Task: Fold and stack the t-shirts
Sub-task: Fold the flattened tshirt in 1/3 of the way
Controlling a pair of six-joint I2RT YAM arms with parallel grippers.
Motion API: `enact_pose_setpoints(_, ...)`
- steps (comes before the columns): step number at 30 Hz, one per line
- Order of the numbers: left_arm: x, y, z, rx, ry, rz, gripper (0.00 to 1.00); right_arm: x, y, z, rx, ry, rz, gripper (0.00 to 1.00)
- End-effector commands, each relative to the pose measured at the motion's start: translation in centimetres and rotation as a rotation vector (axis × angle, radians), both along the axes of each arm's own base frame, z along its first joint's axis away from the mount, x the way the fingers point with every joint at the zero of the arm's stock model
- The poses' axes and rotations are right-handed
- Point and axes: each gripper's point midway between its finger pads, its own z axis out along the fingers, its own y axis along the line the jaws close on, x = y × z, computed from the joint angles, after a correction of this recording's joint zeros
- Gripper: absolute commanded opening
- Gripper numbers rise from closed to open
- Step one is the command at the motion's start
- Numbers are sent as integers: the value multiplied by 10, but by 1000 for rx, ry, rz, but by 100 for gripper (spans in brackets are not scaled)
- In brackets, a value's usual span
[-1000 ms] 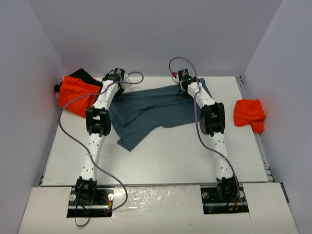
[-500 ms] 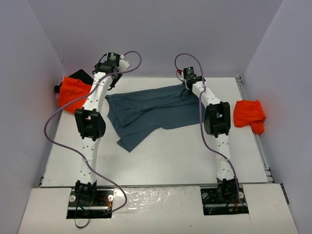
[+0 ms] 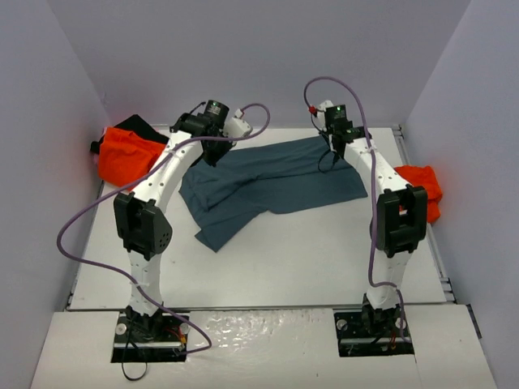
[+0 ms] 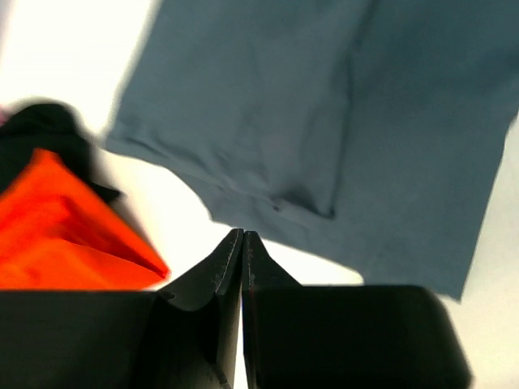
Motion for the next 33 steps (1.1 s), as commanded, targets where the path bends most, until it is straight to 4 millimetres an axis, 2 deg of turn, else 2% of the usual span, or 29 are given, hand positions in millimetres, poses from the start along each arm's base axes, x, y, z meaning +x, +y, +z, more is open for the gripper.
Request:
enact_pose_setpoints(1,-24,11,-12,-21,56,19,0,-39,-20,-41,-17,138,5,0)
enact_pose_setpoints(2,-27,11,-15,-24,57,17,0,-52,-21,-56,-8,178,7,0)
enact_pose_setpoints(5,-40,13,-40,-3,123,4,0,-66,-21,-81,26,232,9,0)
enact_pose_setpoints(8,-50,13,-61,9,196,-9,0,-73,-23,-99,23,278,0,0)
enact_pose_setpoints(16,-65,10,-98,19,301,-36,0,-98,-27,-146,8,434,-7,0)
enact_pose_setpoints(21,-65,6,-114,27,339,-47,0,-111,-29,-166,10,502,-14,0)
enact_pose_setpoints(29,-67,2,-145,71,432,-50,0,-106,-49,-189,-10,554,-69,0)
enact_pose_setpoints(33,-71,1,-161,102,474,-65,0,-114,-55,-203,-30,614,-75,0)
